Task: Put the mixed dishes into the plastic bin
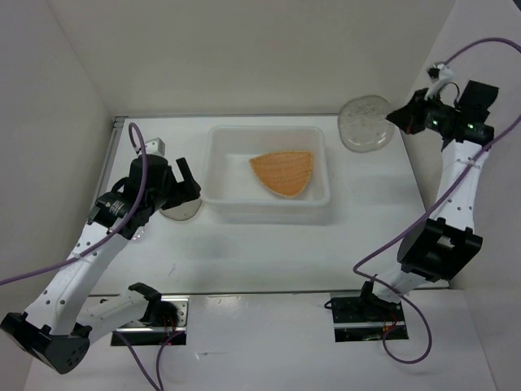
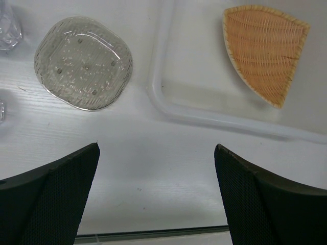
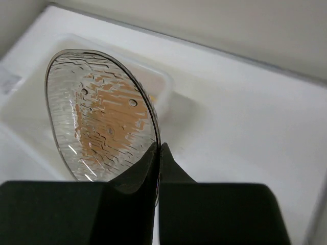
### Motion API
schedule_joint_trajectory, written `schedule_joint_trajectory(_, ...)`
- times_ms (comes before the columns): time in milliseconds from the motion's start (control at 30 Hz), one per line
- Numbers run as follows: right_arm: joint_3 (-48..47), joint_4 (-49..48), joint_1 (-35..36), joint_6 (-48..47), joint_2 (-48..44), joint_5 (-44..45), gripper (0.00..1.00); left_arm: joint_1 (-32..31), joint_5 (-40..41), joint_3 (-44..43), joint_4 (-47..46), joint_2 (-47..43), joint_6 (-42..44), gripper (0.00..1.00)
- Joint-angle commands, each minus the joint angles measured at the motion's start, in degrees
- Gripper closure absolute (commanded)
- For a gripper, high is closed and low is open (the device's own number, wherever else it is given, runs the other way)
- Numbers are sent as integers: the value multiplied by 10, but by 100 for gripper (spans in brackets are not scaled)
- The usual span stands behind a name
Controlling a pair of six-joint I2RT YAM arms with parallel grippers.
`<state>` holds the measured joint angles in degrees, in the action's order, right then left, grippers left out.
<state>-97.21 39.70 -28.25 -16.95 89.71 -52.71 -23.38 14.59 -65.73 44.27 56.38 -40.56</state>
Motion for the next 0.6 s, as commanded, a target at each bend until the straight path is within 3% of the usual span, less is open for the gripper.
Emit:
schedule_joint_trajectory(0, -34, 15, 79, 59, 63, -74, 100, 3, 20, -13, 5, -8, 15, 1)
schedule_joint_trajectory(100, -54, -3, 157, 67, 100, -52, 100, 10, 26, -32, 11, 3, 28, 1)
schedule_joint_trajectory(267, -30, -19, 297, 34, 136, 85, 100, 15, 20, -60, 18, 8, 28, 1)
schedule_joint_trajectory(567, -89, 26, 379, -38, 250, 263, 100, 15, 15, -33, 52, -38, -7, 1)
